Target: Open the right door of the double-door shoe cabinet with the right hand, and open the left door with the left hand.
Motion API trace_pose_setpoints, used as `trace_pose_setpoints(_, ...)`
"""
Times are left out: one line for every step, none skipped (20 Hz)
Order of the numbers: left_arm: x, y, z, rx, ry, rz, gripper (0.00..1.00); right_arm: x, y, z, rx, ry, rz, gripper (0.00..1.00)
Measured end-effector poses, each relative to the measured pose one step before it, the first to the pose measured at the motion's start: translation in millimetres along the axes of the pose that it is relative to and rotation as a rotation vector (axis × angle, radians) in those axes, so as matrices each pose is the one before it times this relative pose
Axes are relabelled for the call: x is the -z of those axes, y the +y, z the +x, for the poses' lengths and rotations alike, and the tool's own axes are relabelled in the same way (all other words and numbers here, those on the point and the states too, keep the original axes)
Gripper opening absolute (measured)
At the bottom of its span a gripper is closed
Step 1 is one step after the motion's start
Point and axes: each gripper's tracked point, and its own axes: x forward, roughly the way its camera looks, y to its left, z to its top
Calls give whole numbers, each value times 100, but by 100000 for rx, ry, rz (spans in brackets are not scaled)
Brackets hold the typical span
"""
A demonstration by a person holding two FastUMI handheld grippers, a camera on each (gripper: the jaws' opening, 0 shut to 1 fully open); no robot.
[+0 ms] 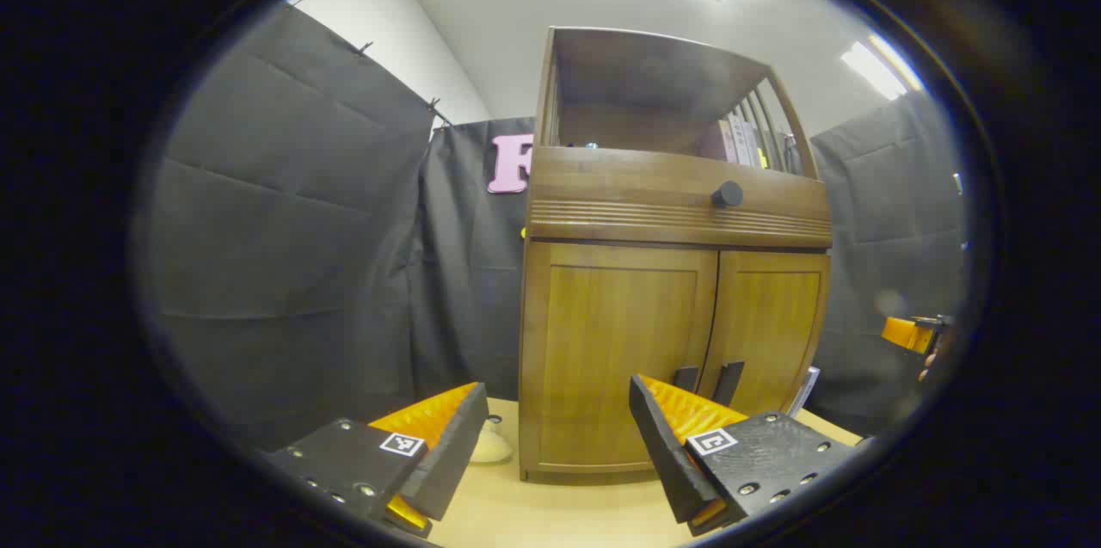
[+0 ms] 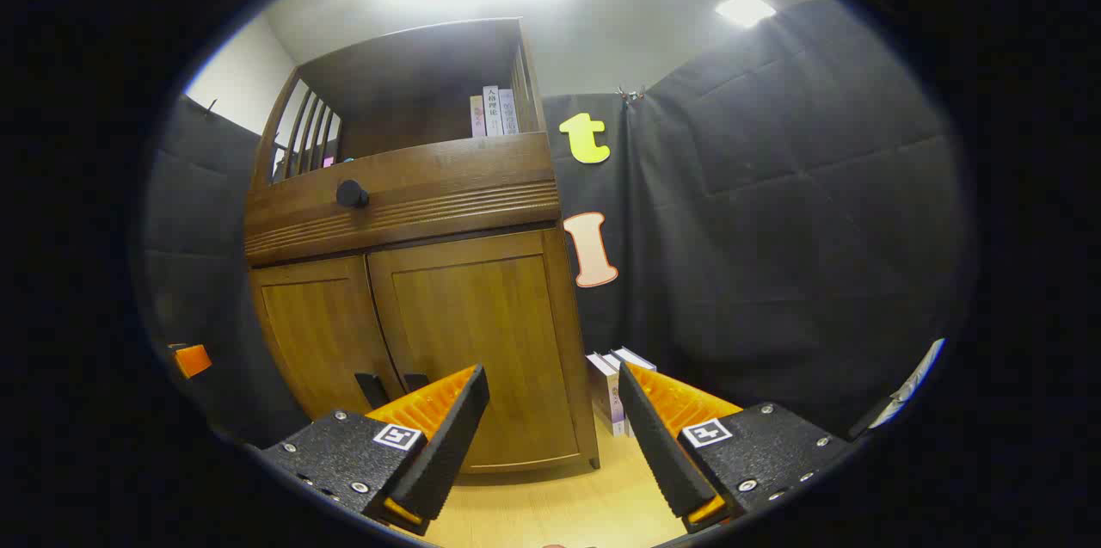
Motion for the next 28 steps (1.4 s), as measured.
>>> trace_pose_setpoints(15,-122,216,138,285,309,94,-159,30,-84,135,-443,135,94)
trace_pose_setpoints(-253,-214,266,753,-513,108,99,-135,-51,-35,141,-723,-171,94)
trace_pose_setpoints(-133,-165,99,800,-460,13,99,-147,48,-50,256,-557,-429,94)
trace_pose_setpoints(44,-83,119,647,-305,172,94,3,135,-63,-131,-265,-289,94)
trace_pose_setpoints(163,-86,-38,344,34,388,99,-9,403,-40,-669,178,-174,93)
trace_pose_setpoints(-27,-49,75,177,10,582,99,74,376,89,-585,362,-59,94)
trace_pose_setpoints(29,-104,140,177,3,410,94,58,471,20,-808,525,60,94)
trace_pose_setpoints(79,-128,67,321,175,308,99,217,253,-51,-542,455,268,94)
trace_pose_setpoints(253,-49,-75,72,224,54,99,119,324,55,-625,414,413,93)
trace_pose_setpoints(119,71,52,-96,348,-300,99,198,296,-68,-504,203,284,94)
trace_pose_setpoints(254,78,78,-300,479,-501,99,209,313,15,-643,240,64,94)
trace_pose_setpoints(129,58,134,-334,735,-610,99,349,317,153,-863,589,96,93)
trace_pose_setpoints(333,27,210,-247,732,-558,99,259,328,16,-835,575,224,94)
trace_pose_setpoints(187,70,212,-419,740,-203,99,285,342,118,-1103,850,506,94)
trace_pose_setpoints(461,49,175,-641,625,19,99,179,305,107,-815,464,375,94)
trace_pose_setpoints(124,73,18,-533,470,-80,99,81,258,93,-728,371,522,94)
trace_pose_setpoints(64,-72,-93,-285,372,-315,99,19,388,133,-1092,-22,585,94)
trace_pose_setpoints(68,43,31,-461,165,-712,99,-63,397,226,-1005,87,364,94)
trace_pose_setpoints(157,51,-58,-238,-5,-969,94,-84,415,237,-1241,-233,109,94)
trace_pose_setpoints(139,101,-7,-303,80,-962,89,-92,560,337,-1422,-108,-24,94)
trace_pose_setpoints(197,189,3,-320,302,-845,89,85,578,465,-1626,387,-170,94)
trace_pose_setpoints(189,112,28,-106,275,-721,89,47,563,432,-1430,342,0,94)
trace_pose_setpoints(219,58,111,-329,299,-533,90,91,737,631,-1763,299,-66,93)
trace_pose_setpoints(234,148,159,-220,295,-324,90,3,673,533,-1643,254,-282,95)
trace_pose_setpoints(217,52,152,-471,134,-59,90,-71,844,801,-1511,-117,-717,95)
trace_pose_setpoints(161,129,104,-639,509,196,90,107,837,818,-1784,47,-1235,93)
trace_pose_setpoints(383,97,41,-576,462,236,90,96,751,761,-1433,206,-969,93)
trace_pose_setpoints(222,304,-12,-641,259,138,90,246,801,828,-1503,352,-694,93)
